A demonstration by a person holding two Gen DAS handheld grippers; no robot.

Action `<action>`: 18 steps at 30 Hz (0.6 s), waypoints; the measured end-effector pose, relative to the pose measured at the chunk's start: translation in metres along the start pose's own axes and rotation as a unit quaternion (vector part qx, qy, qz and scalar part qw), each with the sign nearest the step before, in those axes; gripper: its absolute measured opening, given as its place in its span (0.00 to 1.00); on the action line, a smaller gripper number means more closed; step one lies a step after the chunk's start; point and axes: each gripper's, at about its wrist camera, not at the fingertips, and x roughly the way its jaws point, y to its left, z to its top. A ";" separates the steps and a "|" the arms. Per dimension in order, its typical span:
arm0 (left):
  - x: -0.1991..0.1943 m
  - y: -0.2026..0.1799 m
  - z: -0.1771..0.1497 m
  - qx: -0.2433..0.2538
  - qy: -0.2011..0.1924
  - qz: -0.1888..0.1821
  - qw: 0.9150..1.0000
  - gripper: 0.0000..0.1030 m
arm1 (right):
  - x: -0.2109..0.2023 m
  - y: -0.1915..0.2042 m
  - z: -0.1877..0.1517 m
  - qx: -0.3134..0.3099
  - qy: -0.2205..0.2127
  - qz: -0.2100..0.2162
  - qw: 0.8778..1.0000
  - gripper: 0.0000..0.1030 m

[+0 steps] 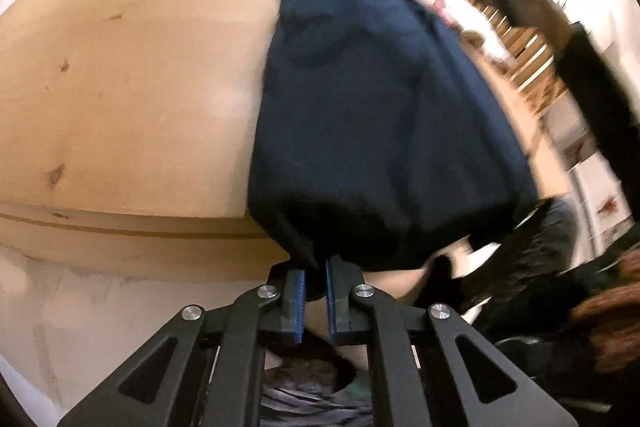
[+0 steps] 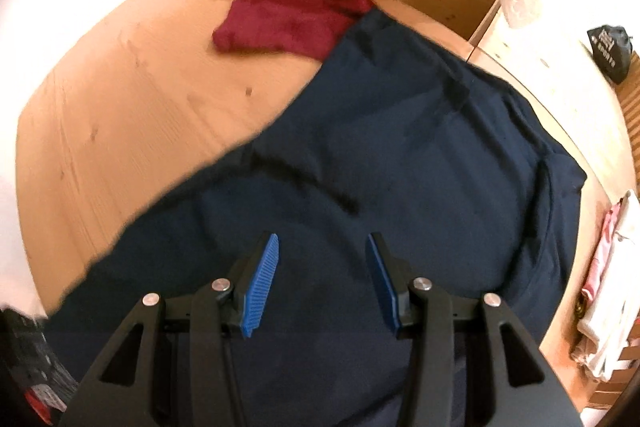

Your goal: Fold clothes

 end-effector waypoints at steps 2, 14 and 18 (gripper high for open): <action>-0.018 -0.009 0.004 0.003 -0.025 -0.023 0.999 0.07 | -0.003 -0.010 0.019 0.018 -0.003 -0.003 1.000 0.44; -0.044 -0.005 0.031 0.013 -0.047 -0.069 0.996 0.04 | 0.077 -0.017 0.150 0.086 0.056 -0.038 0.994 0.44; -0.033 -0.006 0.031 0.013 -0.035 -0.072 0.997 0.04 | 0.106 -0.017 0.156 0.117 0.097 -0.036 0.988 0.44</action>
